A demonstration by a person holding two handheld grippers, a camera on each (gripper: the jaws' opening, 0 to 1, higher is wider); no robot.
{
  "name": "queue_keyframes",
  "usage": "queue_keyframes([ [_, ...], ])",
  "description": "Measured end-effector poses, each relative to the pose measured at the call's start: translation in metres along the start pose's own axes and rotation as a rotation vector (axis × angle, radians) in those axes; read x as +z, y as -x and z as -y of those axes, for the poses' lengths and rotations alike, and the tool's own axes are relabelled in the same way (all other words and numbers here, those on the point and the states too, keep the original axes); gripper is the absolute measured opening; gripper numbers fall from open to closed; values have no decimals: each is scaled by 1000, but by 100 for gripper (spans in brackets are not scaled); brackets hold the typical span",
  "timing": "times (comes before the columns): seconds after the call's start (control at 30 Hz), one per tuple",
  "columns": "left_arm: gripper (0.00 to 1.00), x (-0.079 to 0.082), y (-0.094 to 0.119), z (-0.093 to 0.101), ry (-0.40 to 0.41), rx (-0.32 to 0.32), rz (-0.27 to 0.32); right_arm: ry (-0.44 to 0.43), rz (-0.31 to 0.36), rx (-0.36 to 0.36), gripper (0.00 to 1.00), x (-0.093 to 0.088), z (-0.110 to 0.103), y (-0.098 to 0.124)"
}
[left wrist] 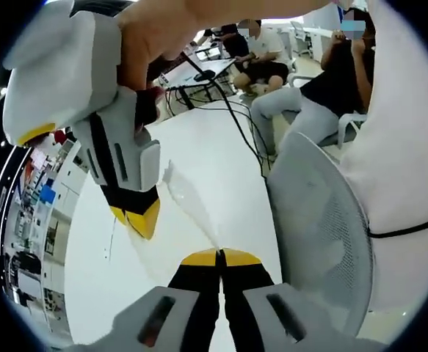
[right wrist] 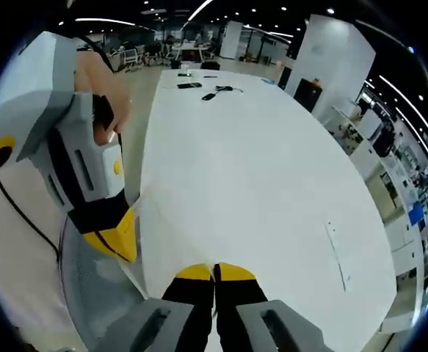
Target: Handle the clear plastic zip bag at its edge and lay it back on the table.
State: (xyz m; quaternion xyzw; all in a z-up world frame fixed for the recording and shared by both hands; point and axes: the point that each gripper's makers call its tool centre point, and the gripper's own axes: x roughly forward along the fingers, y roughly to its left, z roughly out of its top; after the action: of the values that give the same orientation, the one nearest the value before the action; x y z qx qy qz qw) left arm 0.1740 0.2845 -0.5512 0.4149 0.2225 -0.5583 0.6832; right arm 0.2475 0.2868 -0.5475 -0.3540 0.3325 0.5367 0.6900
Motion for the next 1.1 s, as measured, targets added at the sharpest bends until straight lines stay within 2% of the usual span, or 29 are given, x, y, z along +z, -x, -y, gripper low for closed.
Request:
queue_keyframes([
  [0.43, 0, 3, -1, 5, 1, 39, 9, -14, 21, -36, 0, 2, 6, 4],
  [1.1, 0, 0, -5, 19, 18, 47, 17, -10, 27, -57, 0, 3, 9, 4],
])
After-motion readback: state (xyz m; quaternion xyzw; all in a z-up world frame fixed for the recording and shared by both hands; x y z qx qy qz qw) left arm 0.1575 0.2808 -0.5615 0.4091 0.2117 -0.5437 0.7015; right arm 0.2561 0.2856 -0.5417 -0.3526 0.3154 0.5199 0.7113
